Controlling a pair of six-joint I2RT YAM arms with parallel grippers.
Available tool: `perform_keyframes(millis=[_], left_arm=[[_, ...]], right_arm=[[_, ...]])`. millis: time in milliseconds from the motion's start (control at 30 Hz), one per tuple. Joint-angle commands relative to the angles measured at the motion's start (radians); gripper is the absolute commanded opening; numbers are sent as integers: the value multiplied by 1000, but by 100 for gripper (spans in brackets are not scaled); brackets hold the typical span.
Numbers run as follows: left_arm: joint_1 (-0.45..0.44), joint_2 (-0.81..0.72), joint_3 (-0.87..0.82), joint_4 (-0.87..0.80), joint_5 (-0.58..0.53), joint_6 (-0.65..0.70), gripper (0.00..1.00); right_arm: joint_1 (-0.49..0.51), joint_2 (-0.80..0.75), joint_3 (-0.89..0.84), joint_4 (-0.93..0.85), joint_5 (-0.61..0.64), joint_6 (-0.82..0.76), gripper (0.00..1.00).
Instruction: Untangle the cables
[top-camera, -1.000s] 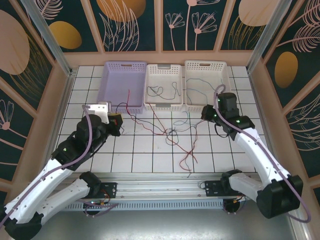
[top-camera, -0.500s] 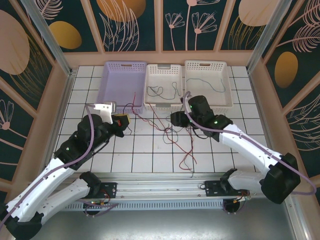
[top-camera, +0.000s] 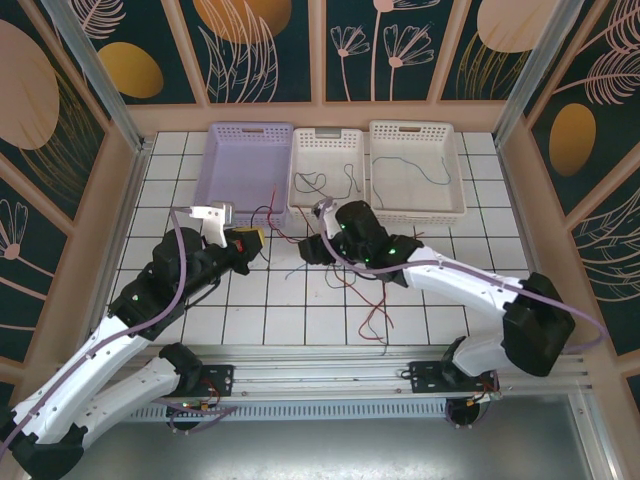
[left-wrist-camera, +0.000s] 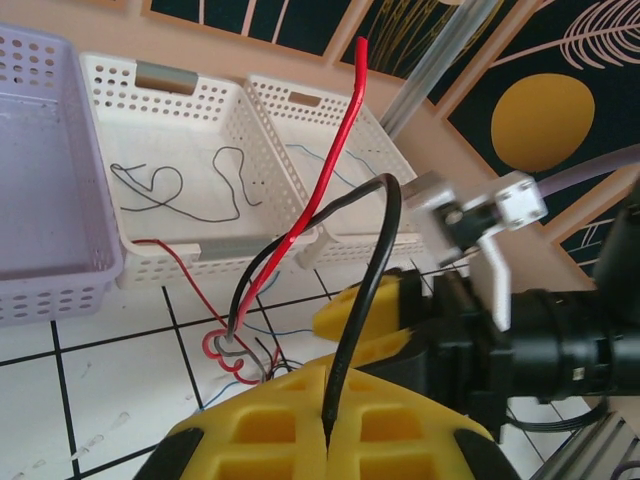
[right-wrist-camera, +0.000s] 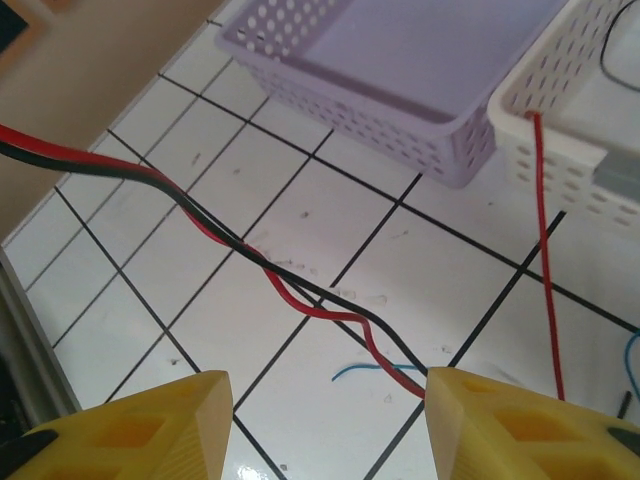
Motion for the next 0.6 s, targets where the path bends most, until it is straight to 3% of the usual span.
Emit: perform_keyframes(millis=[0, 233, 567], left_arm=[[4, -15, 7, 33, 21, -15, 0], [5, -40, 9, 21, 4, -14, 0], [5, -23, 2, 44, 17, -27, 0]], right_arm=[[7, 47, 24, 69, 11, -42, 53], [12, 90, -30, 120, -22, -19, 46], [120, 66, -102, 190, 39, -8, 46]])
